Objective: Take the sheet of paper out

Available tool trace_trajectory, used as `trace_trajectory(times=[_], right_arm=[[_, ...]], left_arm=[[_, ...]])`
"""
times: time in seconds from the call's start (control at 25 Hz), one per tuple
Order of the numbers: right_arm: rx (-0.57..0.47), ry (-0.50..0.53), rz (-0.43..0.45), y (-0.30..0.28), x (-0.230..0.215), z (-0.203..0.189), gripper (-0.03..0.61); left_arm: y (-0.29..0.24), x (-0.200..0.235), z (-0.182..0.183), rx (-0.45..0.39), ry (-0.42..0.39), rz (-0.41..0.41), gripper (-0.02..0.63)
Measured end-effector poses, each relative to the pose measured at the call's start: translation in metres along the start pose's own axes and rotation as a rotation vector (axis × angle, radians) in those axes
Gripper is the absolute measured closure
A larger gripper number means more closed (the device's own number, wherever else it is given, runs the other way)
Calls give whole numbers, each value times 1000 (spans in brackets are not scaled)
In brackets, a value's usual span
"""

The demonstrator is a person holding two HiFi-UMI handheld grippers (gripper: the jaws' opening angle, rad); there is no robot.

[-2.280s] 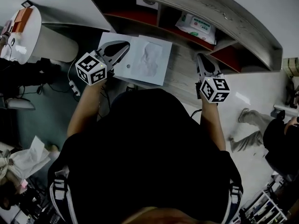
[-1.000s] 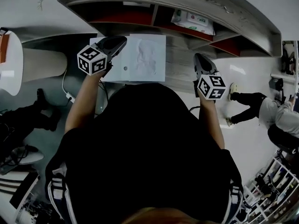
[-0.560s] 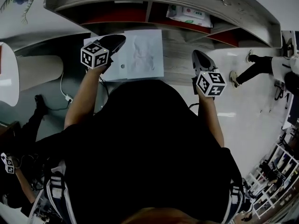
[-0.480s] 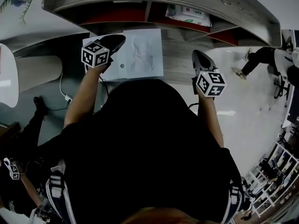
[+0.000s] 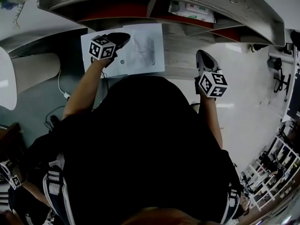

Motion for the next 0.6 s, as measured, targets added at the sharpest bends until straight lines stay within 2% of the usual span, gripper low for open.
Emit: trace_trajectory(times=[0.6], right_arm=[[31,-31,-63,8,-1,-16,565]], left_arm=[[-41,19,-51,172,-69,-66,586]])
Point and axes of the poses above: the fingertips, and each gripper's own axes: y backward along the fingers, x to its left, z out of its top, the point moved 7 cm from there along y, backward along the fingers, and after that the axes turned 5 degrees about -y, right-handed, at the moved point
